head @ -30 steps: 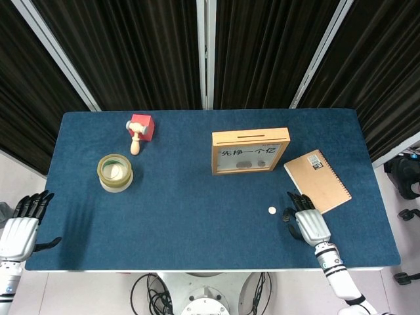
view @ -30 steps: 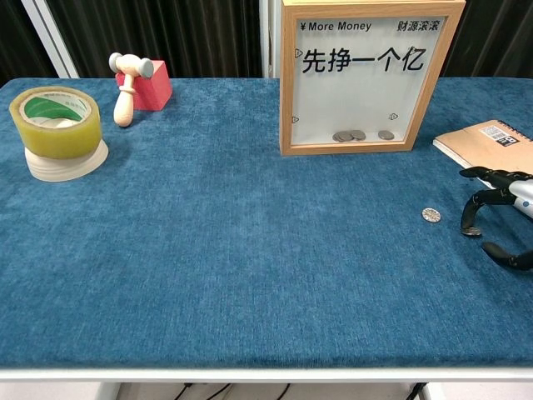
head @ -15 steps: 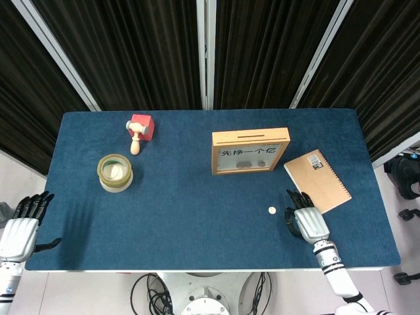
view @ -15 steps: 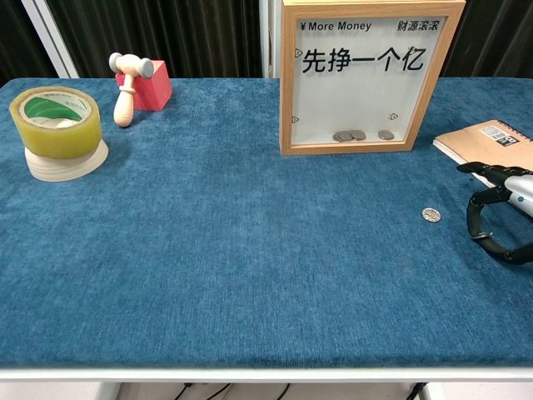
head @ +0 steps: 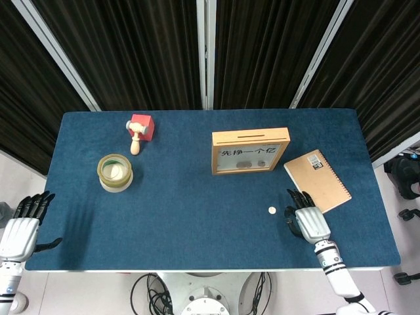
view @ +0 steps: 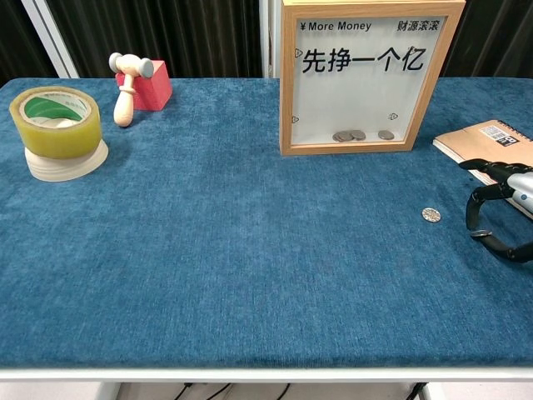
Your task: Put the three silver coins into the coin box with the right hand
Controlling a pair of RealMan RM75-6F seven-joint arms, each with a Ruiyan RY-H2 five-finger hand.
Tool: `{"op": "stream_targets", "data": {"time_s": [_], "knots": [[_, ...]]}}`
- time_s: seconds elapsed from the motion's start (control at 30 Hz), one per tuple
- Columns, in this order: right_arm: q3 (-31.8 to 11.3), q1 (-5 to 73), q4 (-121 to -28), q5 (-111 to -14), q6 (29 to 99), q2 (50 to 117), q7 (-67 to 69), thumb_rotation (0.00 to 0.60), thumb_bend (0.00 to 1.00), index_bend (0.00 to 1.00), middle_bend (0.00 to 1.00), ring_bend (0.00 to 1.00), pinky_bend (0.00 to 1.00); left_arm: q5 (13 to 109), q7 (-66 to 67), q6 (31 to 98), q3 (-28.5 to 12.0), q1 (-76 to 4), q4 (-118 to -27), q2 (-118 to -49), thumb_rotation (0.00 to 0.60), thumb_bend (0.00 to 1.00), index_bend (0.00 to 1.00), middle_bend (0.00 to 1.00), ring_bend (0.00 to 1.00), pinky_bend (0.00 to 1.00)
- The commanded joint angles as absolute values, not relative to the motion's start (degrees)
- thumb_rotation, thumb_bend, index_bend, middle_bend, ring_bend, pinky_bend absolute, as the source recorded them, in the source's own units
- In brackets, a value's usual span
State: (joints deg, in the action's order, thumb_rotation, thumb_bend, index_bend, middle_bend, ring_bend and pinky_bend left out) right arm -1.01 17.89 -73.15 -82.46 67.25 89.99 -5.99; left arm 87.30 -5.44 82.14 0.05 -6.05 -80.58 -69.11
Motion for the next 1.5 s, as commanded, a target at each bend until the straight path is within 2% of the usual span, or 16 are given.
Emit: {"op": "stream_targets", "data": {"time_s": [0.03,0.23,0.77,1.0,1.1,1.27,1.5], "knots": [[-0.94,17.85,-73.39,-82.75,67.47,89.79,-5.74,0.6,0.39,0.42,0.0,0.0,0.0,87.33,-5.31,82.16,0.04,-6.08,-80.7,-69.06,0.6,0.0,0.06,0.01,0.0,0.0],[-0.83,17.83,-73.16,-83.43,67.93,89.87,-4.93,0.6,0.39,0.42,0.0,0.0,0.0,87.33,-5.11,82.18,0.07,-6.07,-80.86,-69.02,0.6,0.0,0.06,0.01,0.0,0.0],[-1.2,17.82,-72.54,-83.44,68.29,90.32,-4.58,0.6,0.44,0.63,0.0,0.0,0.0,87.19,-5.39,82.03,0.1,-6.06,-80.62,-69.16,0.6,0.0,0.06,0.01,0.0,0.0],[-2.8,17.55,-75.75,-85.42,72.88,87.52,-4.12,0.6,0.44,0.65,0.0,0.0,0.0,87.31,-5.48,82.22,0.17,-5.96,-80.76,-69.1,0.6,0.0,0.06,0.01,0.0,0.0],[-5.08,17.77,-79.56,-86.87,76.7,84.25,-4.8,0.6,0.44,0.65,0.0,0.0,0.0,87.54,-5.58,82.38,0.17,-6.0,-81.01,-69.0,0.6,0.0,0.06,0.01,0.0,0.0],[-11.94,19.61,-87.17,-86.23,80.86,78.53,-9.06,0.6,0.45,0.66,0.0,0.0,0.0,88.02,-5.73,82.89,0.11,-6.04,-81.38,-68.91,0.6,0.0,0.06,0.01,0.0,0.0],[-22.0,27.04,-93.16,-78.06,75.51,75.14,-19.42,0.6,0.47,0.66,0.0,0.0,0.0,88.67,-5.64,83.56,0.18,-5.99,-82.25,-68.33,0.6,0.0,0.06,0.01,0.0,0.0]]}}
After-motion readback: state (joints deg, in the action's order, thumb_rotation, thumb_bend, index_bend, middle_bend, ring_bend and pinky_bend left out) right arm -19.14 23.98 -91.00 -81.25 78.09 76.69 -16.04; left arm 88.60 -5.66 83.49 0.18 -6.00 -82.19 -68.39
